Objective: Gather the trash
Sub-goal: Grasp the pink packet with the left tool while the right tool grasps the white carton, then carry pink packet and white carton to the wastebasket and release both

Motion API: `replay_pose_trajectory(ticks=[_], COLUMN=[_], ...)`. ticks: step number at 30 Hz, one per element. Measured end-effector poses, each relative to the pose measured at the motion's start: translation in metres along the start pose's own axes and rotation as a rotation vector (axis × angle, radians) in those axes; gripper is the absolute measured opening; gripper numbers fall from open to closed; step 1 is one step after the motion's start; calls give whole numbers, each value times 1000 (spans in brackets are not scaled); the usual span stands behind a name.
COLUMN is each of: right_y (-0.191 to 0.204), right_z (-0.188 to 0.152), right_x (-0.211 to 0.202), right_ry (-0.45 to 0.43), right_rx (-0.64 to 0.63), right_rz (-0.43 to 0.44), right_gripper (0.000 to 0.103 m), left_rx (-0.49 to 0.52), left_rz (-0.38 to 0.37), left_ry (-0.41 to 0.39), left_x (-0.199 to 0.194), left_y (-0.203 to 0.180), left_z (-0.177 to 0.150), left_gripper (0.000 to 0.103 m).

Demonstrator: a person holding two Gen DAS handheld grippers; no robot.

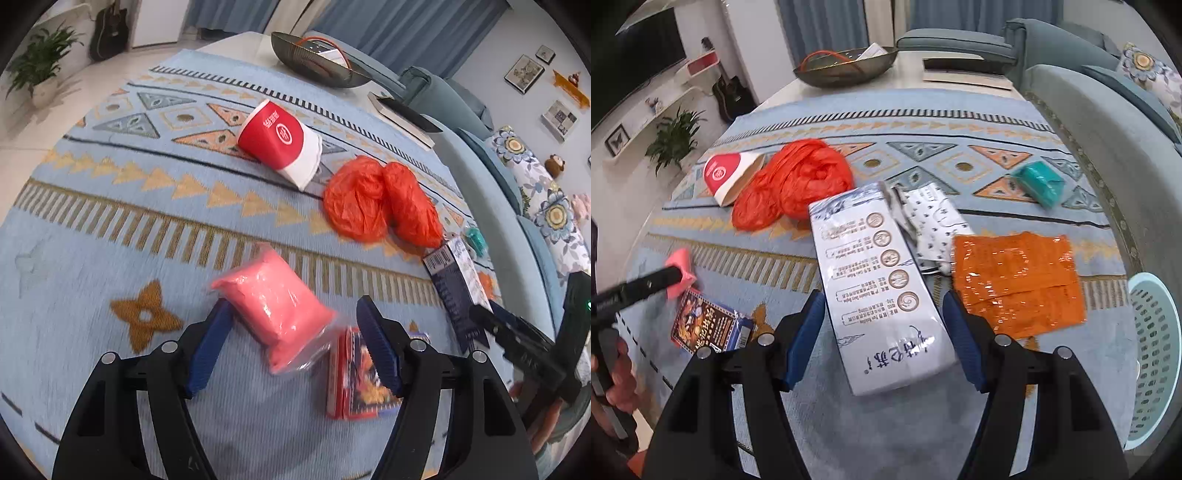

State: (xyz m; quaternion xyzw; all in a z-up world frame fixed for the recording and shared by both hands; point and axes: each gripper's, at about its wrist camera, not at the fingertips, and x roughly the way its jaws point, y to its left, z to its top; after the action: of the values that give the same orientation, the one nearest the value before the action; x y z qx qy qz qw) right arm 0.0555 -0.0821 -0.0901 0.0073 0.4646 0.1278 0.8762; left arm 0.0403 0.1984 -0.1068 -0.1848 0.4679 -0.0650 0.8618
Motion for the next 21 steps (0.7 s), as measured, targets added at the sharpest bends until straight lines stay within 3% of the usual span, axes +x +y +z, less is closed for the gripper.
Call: replay_pose_trajectory(ticks=[4, 11, 15, 17, 19, 21], right_y=[11, 29, 38, 42, 45, 46], right_z=[-1, 7, 6, 5, 5, 6], right_x=[8, 21, 23, 18, 10, -5], right_ry=[13, 31, 32, 11, -13, -51], right_rx=[-26, -28, -50, -59, -67, -69], right_rz=[-11, -34, -68, -63, -48, -30], right_gripper=[63, 62, 52, 52, 52, 52], left_rx=[68, 109, 155, 136, 79, 88], left_rz=[70, 96, 152, 122, 29, 43], left_ry=[-20, -67, -75, -77, -100, -118], left_x=[9, 17, 20, 17, 10, 6], left_y=[-15, -20, -21, -16, -8, -11], left_z=[3, 9, 10, 9, 8, 7], left_gripper=[62, 60, 43, 37, 36, 36])
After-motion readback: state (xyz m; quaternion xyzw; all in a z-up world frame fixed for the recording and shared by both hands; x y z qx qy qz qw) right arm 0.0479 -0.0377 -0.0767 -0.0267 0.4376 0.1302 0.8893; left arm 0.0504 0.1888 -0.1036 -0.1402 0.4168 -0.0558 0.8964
